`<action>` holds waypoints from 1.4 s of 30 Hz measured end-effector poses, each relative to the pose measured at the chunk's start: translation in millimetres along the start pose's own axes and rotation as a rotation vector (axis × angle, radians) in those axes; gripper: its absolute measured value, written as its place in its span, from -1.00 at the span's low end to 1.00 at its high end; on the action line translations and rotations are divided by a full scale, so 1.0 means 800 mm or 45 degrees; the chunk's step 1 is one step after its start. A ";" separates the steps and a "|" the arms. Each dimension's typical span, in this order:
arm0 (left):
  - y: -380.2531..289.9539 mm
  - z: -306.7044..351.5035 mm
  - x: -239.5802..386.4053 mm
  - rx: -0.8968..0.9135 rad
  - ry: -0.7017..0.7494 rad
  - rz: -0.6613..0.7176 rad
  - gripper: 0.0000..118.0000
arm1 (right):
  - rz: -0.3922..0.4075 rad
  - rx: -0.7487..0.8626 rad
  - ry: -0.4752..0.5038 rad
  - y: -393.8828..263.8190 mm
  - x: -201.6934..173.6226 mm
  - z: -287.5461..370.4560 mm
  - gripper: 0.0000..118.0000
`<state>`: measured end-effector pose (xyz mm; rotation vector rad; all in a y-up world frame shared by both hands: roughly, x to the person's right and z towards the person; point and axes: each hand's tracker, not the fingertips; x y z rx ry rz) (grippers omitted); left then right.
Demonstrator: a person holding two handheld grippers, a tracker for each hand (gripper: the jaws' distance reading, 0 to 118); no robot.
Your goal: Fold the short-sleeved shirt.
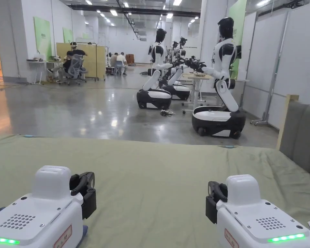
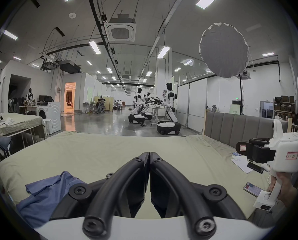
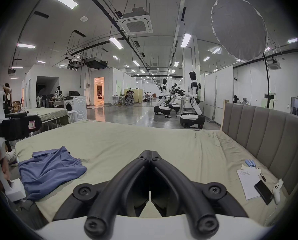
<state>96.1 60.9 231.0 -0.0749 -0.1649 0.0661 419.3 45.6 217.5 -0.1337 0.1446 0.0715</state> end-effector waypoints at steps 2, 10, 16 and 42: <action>0.004 0.005 -0.001 0.014 -0.009 0.034 -0.93 | 0.015 0.004 -0.003 0.000 0.000 0.001 -1.00; 0.000 0.005 -0.013 -0.011 0.042 0.011 -0.93 | -0.009 -0.010 -0.045 -0.004 0.010 0.001 -1.00; -0.005 0.006 -0.020 -0.004 0.051 0.034 -0.93 | -0.032 -0.019 -0.067 -0.006 0.024 0.004 -1.00; -0.114 -0.019 0.008 -0.436 0.079 -1.917 -0.94 | 2.332 -0.209 0.048 -0.139 -0.021 -0.014 -1.00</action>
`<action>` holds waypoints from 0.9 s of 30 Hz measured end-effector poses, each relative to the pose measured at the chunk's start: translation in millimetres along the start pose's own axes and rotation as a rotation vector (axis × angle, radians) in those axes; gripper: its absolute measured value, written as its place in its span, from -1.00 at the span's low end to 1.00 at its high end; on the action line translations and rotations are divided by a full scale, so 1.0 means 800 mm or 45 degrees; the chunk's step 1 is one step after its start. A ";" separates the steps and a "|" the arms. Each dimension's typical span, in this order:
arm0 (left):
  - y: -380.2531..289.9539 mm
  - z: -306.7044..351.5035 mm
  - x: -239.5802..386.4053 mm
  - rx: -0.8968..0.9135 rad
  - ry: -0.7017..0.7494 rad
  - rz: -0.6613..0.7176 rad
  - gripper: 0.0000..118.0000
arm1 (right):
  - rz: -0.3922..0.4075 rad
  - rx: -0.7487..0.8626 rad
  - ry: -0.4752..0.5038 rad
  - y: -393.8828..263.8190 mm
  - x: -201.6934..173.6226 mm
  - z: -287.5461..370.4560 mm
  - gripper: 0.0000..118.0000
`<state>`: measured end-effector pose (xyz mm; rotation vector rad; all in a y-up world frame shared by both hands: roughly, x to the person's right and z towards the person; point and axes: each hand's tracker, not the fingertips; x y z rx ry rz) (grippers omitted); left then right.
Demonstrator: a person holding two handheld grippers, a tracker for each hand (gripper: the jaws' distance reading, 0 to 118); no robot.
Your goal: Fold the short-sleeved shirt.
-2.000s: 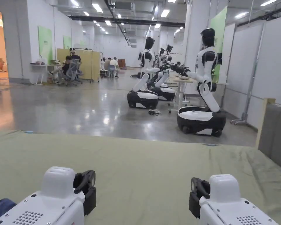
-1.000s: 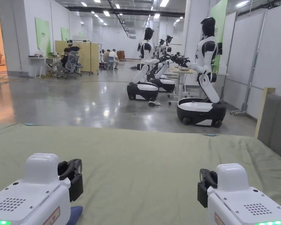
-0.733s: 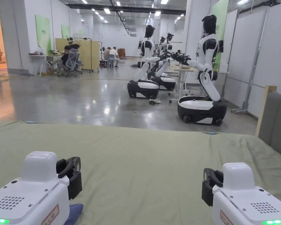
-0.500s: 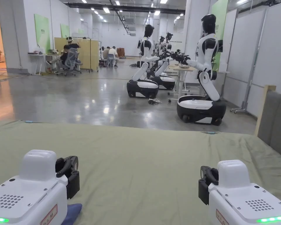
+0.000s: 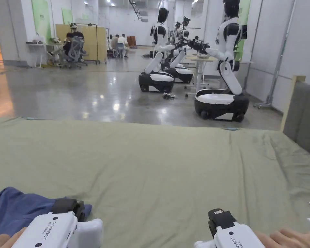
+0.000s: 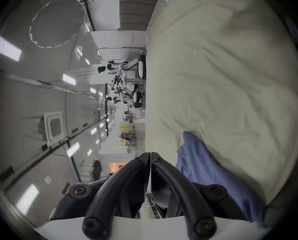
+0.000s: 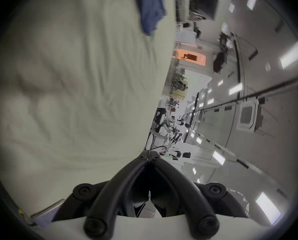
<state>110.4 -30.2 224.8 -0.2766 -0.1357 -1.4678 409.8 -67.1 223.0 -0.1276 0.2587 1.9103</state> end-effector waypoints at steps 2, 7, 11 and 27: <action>-0.001 0.005 -0.028 0.027 0.003 0.312 -0.94 | -0.235 0.002 0.008 -0.009 0.013 -0.001 -1.00; -0.042 0.002 -0.107 0.235 -0.160 1.397 -0.94 | -1.323 -0.036 -0.003 -0.053 0.081 -0.016 -1.00; -0.059 -0.010 -0.126 0.330 -0.247 1.798 -0.94 | -2.157 0.044 0.045 -0.106 0.110 -0.010 -1.00; -0.040 -0.002 -0.122 0.418 -0.227 1.907 -0.94 | -2.469 0.152 0.050 -0.115 0.110 -0.001 -1.00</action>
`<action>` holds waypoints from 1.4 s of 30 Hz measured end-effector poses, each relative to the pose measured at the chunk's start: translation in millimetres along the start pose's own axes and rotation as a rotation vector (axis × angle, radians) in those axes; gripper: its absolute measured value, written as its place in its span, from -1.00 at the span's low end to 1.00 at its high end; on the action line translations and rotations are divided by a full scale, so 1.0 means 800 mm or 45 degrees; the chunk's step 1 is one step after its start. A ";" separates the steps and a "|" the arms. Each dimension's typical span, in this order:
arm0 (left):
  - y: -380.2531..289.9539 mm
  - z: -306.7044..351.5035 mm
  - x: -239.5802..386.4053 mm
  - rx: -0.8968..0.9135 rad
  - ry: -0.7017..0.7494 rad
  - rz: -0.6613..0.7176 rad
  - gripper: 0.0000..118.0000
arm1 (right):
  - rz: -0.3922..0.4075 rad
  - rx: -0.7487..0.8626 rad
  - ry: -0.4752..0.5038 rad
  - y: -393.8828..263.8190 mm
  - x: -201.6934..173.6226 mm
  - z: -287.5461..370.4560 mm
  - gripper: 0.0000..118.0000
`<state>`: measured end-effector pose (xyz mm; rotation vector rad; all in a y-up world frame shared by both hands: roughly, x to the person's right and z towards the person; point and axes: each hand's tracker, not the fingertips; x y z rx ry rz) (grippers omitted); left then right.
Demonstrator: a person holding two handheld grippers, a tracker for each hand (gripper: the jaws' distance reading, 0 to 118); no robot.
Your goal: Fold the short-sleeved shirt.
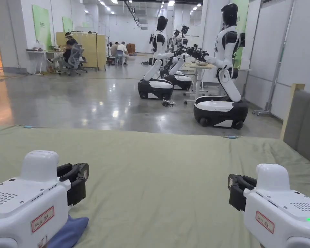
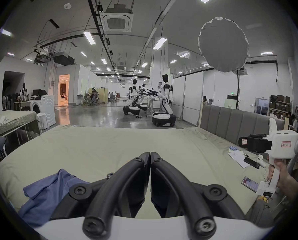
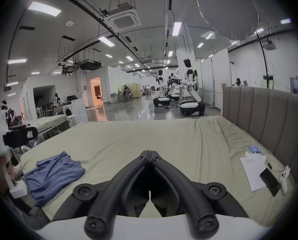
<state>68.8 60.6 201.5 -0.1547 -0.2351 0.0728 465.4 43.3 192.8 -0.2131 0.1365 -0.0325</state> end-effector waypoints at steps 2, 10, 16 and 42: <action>-0.001 0.005 -0.001 0.006 -0.003 0.002 -0.94 | 0.009 -0.003 0.005 0.000 -0.004 0.001 -1.00; -0.003 0.031 -0.023 0.020 0.041 0.027 -0.94 | 0.038 -0.005 0.073 -0.002 -0.034 -0.007 -1.00; -0.005 0.079 -0.068 0.019 0.172 0.027 -0.94 | 0.068 -0.005 0.212 -0.003 -0.091 -0.030 -1.00; -0.090 -0.036 -0.221 -0.538 0.141 0.100 -0.06 | 0.164 -0.142 0.409 -0.055 -0.127 -0.051 -1.00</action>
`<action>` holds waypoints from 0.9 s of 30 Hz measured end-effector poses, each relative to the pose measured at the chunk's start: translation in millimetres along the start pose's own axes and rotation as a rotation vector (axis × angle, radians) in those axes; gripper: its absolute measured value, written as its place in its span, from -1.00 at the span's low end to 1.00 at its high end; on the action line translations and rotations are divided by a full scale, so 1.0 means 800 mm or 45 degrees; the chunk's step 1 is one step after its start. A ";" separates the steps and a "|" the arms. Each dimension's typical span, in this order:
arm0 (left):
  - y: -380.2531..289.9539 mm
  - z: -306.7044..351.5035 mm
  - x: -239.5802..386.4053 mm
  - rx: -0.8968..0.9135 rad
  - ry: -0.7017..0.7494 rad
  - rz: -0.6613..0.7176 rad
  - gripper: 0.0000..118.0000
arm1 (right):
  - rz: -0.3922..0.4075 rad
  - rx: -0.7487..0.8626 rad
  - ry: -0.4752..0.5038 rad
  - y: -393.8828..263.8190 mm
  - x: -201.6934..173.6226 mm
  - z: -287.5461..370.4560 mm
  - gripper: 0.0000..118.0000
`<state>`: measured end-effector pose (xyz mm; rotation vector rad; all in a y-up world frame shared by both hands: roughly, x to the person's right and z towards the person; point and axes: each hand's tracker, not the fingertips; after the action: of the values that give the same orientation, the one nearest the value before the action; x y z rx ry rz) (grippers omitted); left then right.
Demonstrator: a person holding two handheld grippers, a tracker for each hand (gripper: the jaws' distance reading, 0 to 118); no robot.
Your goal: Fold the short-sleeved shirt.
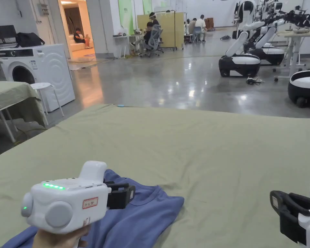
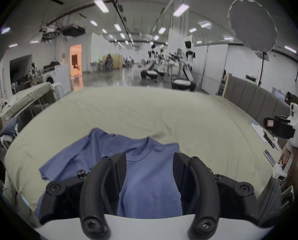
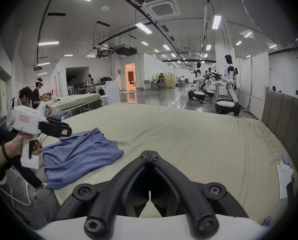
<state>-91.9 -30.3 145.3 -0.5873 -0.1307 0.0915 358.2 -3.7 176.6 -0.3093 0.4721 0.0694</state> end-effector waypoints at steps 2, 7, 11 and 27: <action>-0.001 -0.037 -0.011 -0.104 -0.007 -0.007 -0.06 | 0.011 -0.025 -0.019 -0.007 0.011 0.002 -1.00; -0.015 -0.109 -0.040 -0.318 0.011 0.051 -0.06 | 0.002 -0.090 -0.083 -0.026 0.041 0.001 -1.00; -0.034 -0.146 -0.057 -0.393 0.024 0.140 -0.05 | -0.097 -0.126 -0.132 -0.041 0.060 -0.007 -1.00; -0.019 -0.147 -0.053 -0.356 0.110 0.276 -0.91 | -0.137 -0.153 -0.089 -0.053 0.062 0.002 -1.00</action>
<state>-115.2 -112.5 53.0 -0.8822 0.0051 0.2605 409.0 -44.1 166.6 -0.4482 0.3818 0.0033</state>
